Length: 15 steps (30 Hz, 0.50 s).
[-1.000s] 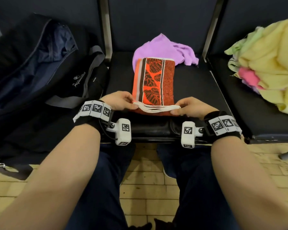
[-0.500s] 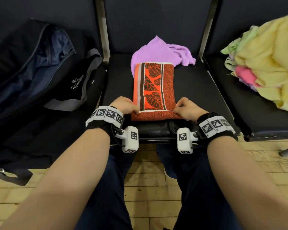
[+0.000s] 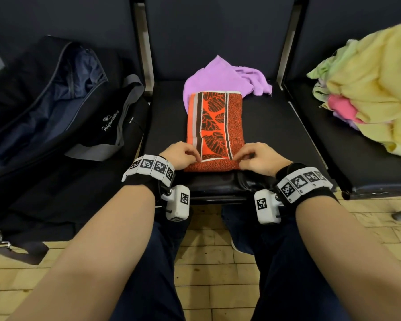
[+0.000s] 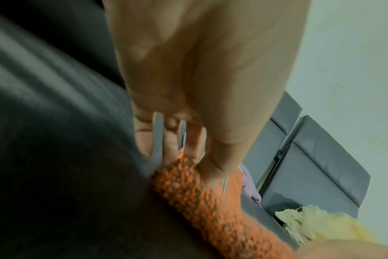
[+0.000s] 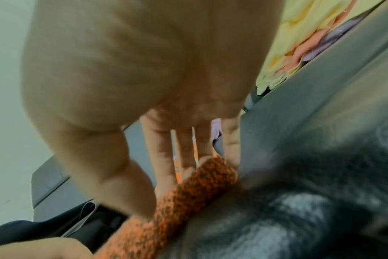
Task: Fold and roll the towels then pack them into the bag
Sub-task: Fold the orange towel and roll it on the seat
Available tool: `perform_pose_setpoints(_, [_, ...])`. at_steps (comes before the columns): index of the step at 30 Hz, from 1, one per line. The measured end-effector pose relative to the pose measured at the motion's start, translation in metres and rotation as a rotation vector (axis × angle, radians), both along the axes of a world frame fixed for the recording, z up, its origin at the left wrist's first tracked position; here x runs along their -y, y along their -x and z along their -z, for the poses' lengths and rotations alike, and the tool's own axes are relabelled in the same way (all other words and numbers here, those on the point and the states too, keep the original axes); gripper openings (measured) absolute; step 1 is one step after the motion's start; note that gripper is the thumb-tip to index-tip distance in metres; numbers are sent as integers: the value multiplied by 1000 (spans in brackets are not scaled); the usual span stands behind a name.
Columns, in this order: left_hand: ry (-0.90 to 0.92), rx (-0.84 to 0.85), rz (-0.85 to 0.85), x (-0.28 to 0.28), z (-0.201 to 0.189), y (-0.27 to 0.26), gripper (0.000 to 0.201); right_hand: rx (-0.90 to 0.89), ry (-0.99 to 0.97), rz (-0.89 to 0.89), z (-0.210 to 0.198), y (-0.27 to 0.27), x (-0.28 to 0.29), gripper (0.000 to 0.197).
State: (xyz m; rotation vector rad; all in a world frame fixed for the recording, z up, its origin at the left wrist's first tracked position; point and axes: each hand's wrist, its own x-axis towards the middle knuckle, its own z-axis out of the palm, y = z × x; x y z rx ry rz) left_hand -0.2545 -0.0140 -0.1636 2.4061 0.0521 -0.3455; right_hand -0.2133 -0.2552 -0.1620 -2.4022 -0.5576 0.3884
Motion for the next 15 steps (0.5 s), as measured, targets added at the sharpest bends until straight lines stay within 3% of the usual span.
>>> perform_pose_setpoints(3, [-22, -66, 50, -3, -3, 0, 5, -33, 59, -38, 2, 2, 1, 32])
perform_pose_setpoints(6, [-85, -112, 110, -7, 0, 0, 30, -13, 52, -34, 5, 1, -1, 30])
perform_pose_setpoints(9, [-150, -36, 116, -7, 2, 1, 29, -9, 48, -3, 6, -2, -1, 22])
perform_pose_setpoints(12, [-295, 149, 91, -4, 1, 3, 21, 47, 131, 4, 9, -4, -3, 24])
perform_pose_setpoints(15, [-278, 243, 148, -1, 1, 2, 17, 32, 54, 43, 3, -1, -3, 25])
